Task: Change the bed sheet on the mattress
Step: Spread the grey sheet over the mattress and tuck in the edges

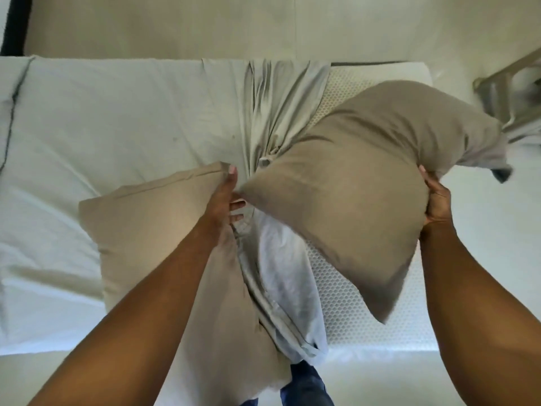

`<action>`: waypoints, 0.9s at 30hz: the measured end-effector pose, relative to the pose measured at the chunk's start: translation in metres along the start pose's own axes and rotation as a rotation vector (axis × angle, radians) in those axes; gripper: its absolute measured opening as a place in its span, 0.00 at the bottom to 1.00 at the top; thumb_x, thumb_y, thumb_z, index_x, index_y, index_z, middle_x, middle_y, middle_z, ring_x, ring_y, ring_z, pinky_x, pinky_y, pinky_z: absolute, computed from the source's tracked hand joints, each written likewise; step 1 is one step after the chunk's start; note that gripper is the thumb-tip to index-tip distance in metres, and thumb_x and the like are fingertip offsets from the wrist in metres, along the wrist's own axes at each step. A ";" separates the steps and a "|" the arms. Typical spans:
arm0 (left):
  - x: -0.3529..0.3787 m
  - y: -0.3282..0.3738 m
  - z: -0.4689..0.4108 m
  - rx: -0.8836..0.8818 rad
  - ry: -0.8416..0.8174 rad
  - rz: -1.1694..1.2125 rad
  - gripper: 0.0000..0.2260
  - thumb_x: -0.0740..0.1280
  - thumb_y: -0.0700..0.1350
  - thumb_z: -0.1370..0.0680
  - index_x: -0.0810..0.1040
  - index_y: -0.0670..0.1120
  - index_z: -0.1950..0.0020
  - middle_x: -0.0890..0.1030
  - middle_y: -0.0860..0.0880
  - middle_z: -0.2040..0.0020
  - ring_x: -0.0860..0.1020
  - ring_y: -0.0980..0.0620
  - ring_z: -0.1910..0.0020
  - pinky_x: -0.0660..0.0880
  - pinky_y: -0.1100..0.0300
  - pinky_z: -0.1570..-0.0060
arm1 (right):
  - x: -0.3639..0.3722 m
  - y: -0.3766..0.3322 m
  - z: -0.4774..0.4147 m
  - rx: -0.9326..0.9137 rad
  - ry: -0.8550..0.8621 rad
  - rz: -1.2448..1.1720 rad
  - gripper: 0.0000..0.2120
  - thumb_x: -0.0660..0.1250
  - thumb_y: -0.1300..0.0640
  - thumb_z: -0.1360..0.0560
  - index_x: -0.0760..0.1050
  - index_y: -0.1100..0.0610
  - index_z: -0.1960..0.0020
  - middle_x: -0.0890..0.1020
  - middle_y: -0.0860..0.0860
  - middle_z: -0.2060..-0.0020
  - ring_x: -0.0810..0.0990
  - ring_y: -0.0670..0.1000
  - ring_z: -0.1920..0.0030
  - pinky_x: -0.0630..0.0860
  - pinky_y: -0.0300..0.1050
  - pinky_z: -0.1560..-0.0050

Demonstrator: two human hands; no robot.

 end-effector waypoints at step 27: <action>-0.040 -0.057 0.089 0.883 0.012 -1.212 0.18 0.59 0.46 0.28 0.82 0.43 0.45 0.82 0.41 0.43 0.78 0.38 0.41 0.75 0.46 0.38 | 0.069 0.270 0.093 0.020 -0.125 1.632 0.18 0.60 0.46 0.19 0.76 0.53 0.33 0.72 0.62 0.30 0.71 0.64 0.29 0.71 0.56 0.34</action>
Point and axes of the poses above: each hand's wrist, its own z-axis away from the middle knuckle, its own x-axis out of the palm, y = z × x, the point moved 7 cm from there along -z, towards the middle knuckle
